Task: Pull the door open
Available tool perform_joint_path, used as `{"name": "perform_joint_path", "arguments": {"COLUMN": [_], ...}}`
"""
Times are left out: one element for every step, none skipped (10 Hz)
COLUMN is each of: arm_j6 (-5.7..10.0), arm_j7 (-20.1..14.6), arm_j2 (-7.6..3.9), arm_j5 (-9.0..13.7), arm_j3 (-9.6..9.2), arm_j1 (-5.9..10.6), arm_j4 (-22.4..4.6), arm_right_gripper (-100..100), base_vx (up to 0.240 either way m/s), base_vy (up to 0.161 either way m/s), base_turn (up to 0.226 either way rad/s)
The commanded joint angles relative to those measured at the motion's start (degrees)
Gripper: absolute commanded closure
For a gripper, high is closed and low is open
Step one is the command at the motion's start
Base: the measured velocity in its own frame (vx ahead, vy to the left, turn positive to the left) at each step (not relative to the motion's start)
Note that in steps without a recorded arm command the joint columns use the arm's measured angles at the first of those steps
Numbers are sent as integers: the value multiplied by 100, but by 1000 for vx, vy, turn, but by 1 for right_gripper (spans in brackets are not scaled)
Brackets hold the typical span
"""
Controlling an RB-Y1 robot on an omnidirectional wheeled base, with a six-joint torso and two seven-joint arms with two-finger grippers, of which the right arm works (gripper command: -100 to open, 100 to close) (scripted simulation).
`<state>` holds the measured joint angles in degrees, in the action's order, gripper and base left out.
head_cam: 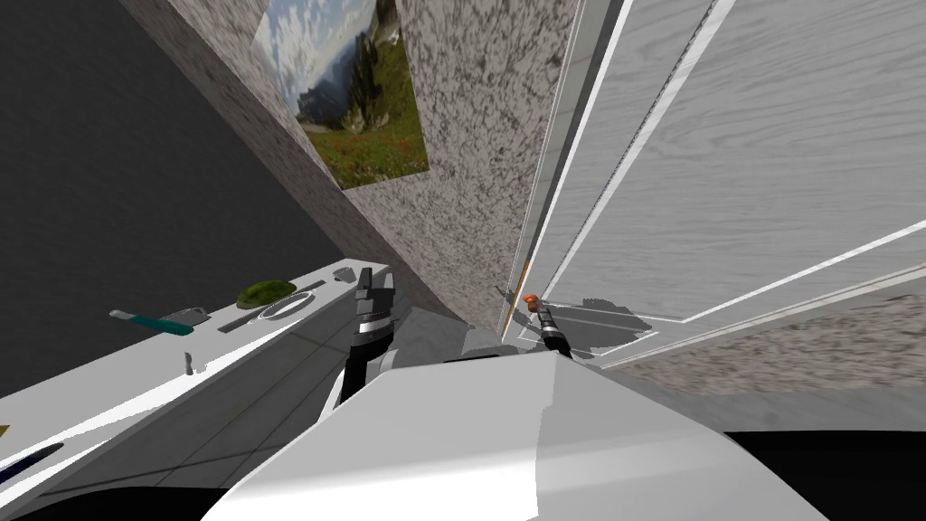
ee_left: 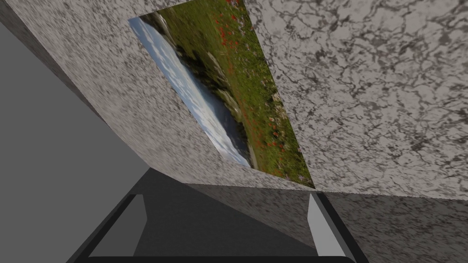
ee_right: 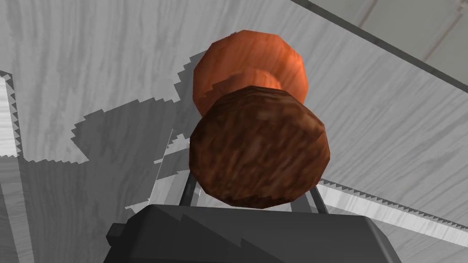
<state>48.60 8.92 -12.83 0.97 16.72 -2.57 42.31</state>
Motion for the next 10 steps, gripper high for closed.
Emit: {"name": "perform_joint_path", "arguments": {"arm_j6": [-5,-8,-8,-10,-13,-13,-13,-16,-19,-19], "arm_j7": [-189,-402,-427,-657,-798,-905,-905,-1143,-1292,-1382], "arm_j2": [75,65,65,54,43,43,43,32,22,22], "arm_j5": [21,116,116,212,309,309,309,406,503,503], "arm_j3": [-86,-117,-117,-147,-178,-178,-178,-209,-241,-241], "arm_j1": [0,5,5,9,13,13,13,17,22,22], "arm_j4": [38,31,31,24,17,17,17,9,2,2], "arm_right_gripper": [100,100,100,100,100,100,100,100,100,100], "base_vx": [-31,-33,-29,-35,-54,-43,-11,-27,-56,-40], "base_vy": [-12,-11,-11,-10,-27,-18,-3,-2,-15,-19], "base_turn": [20,42,33,62,118,32,2,62,112,54]}}
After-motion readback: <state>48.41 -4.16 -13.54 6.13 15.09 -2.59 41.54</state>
